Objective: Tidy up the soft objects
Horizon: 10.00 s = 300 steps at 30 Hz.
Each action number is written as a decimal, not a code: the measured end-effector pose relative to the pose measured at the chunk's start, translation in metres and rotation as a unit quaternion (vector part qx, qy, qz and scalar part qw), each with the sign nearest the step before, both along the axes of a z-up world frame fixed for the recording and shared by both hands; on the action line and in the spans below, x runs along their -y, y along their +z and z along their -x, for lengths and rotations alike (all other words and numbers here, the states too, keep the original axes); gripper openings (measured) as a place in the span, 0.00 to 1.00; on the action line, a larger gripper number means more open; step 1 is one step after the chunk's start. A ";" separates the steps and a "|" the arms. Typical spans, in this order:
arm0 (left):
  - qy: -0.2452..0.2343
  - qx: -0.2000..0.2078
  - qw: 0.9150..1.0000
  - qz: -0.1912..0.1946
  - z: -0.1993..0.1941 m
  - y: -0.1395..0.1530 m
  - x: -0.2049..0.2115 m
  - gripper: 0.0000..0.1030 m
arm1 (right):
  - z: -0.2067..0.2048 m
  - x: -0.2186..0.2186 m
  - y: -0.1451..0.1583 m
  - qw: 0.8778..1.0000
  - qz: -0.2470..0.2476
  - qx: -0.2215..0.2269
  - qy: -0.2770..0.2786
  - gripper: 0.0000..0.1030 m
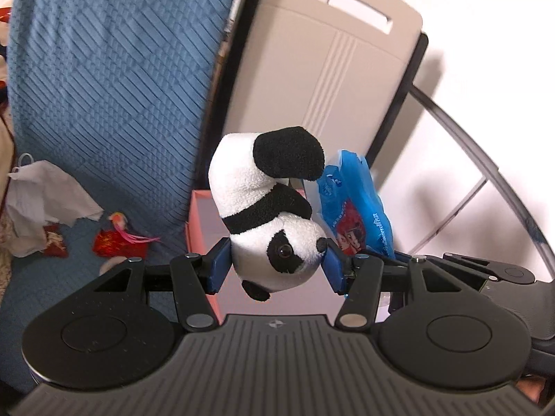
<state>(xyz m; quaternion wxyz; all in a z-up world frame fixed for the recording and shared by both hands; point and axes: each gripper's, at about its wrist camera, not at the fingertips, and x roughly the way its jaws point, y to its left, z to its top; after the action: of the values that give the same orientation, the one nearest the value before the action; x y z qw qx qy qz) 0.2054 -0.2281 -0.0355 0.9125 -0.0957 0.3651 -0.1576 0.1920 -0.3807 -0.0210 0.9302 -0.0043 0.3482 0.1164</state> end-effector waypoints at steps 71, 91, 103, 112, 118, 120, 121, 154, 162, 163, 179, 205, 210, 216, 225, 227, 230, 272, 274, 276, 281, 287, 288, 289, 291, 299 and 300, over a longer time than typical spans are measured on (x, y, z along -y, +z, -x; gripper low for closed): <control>0.008 0.073 0.997 -0.014 0.061 0.031 -0.033 0.60 | 0.043 0.006 0.004 1.000 -0.011 -0.006 -0.026 0.38; 0.101 0.072 0.992 0.019 0.093 -0.010 -0.173 0.60 | 0.065 -0.105 -0.011 0.999 -0.014 0.005 0.037 0.38; 0.128 0.056 0.990 0.011 0.092 -0.058 -0.207 0.60 | 0.071 -0.154 -0.061 0.998 -0.004 -0.027 0.057 0.37; 0.143 0.036 0.989 0.006 0.096 -0.093 -0.222 0.60 | 0.070 -0.167 -0.096 0.997 -0.013 -0.040 0.057 0.38; 0.143 0.032 0.989 -0.014 0.099 -0.106 -0.221 0.60 | 0.074 -0.177 -0.111 0.997 -0.012 -0.041 0.061 0.38; 0.141 0.029 0.989 -0.021 0.102 -0.110 -0.221 0.60 | 0.074 -0.178 -0.115 0.997 -0.017 -0.042 0.062 0.38; 0.140 0.028 0.989 -0.025 0.103 -0.112 -0.221 0.60 | 0.074 -0.179 -0.117 0.997 -0.016 -0.043 0.062 0.38; 0.173 0.016 0.976 -0.129 0.059 -0.165 -0.216 0.60 | 0.011 -0.205 -0.146 0.997 -0.013 -0.058 0.049 0.38; 0.175 0.019 0.970 -0.165 0.041 -0.175 -0.213 0.61 | -0.006 -0.214 -0.158 0.996 -0.009 -0.062 0.068 0.38; 0.177 0.017 0.970 -0.164 0.038 -0.176 -0.214 0.61 | -0.008 -0.215 -0.159 0.996 -0.008 -0.062 0.069 0.38; 0.185 0.009 0.957 -0.223 -0.004 -0.198 -0.223 0.61 | -0.042 -0.221 -0.179 0.993 -0.018 -0.089 0.081 0.38; 0.191 -0.024 0.925 -0.329 -0.057 -0.243 -0.237 0.61 | -0.095 -0.243 -0.218 0.986 0.007 -0.129 0.106 0.38; 0.185 -0.002 0.915 -0.358 -0.057 -0.243 -0.231 0.61 | -0.105 -0.242 -0.221 0.986 0.012 -0.132 0.102 0.41; 0.154 0.018 0.894 -0.420 -0.063 -0.250 -0.217 0.71 | -0.110 -0.242 -0.222 0.987 0.017 -0.125 0.098 0.62; 0.118 0.008 0.880 -0.459 -0.078 -0.263 -0.209 0.71 | -0.120 -0.244 -0.225 0.987 0.028 -0.123 0.097 0.63; 0.115 0.005 0.879 -0.464 -0.082 -0.265 -0.209 0.71 | -0.122 -0.245 -0.225 0.987 0.032 -0.123 0.099 0.63; 0.110 0.004 0.876 -0.470 -0.086 -0.266 -0.211 0.71 | -0.125 -0.248 -0.227 0.986 0.046 -0.124 0.100 0.62; 0.192 -0.010 0.966 -0.172 -0.060 -0.220 -0.258 0.10 | -0.111 -0.239 -0.216 0.984 0.067 -0.112 0.123 0.13; 0.196 -0.009 0.968 -0.157 -0.053 -0.217 -0.258 0.10 | -0.106 -0.237 -0.215 0.985 0.061 -0.114 0.117 0.13; 0.195 -0.012 0.971 -0.140 -0.050 -0.214 -0.258 0.10 | -0.101 -0.237 -0.214 0.985 0.061 -0.113 0.113 0.13; 0.181 -0.010 0.977 -0.113 -0.036 -0.209 -0.256 0.10 | -0.091 -0.234 -0.207 0.987 0.044 -0.115 0.098 0.12; 0.184 -0.017 0.980 -0.073 -0.026 -0.204 -0.262 0.10 | -0.078 -0.240 -0.204 0.987 0.054 -0.121 0.097 0.12; 0.183 -0.018 0.981 -0.067 -0.025 -0.204 -0.262 0.10 | -0.076 -0.242 -0.203 0.986 0.059 -0.119 0.098 0.12; 0.181 -0.019 0.981 -0.066 -0.024 -0.206 -0.261 0.10 | -0.074 -0.244 -0.203 0.986 0.061 -0.117 0.097 0.12; 0.181 -0.023 0.981 -0.073 -0.022 -0.210 -0.257 0.10 | -0.071 -0.245 -0.202 0.987 0.053 -0.120 0.091 0.12; 0.177 -0.042 0.982 -0.046 -0.014 -0.219 -0.251 0.10 | -0.066 -0.243 -0.193 0.989 0.030 -0.126 0.067 0.12; 0.177 -0.041 0.982 -0.045 -0.013 -0.218 -0.251 0.10 | -0.065 -0.242 -0.191 0.990 0.031 -0.124 0.066 0.12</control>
<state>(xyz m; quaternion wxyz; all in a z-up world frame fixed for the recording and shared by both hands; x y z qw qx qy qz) 0.2187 0.0228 -0.2536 0.9136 -0.1242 0.3863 0.0269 0.2568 -0.1388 -0.2119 0.8694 -0.0412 0.4633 0.1664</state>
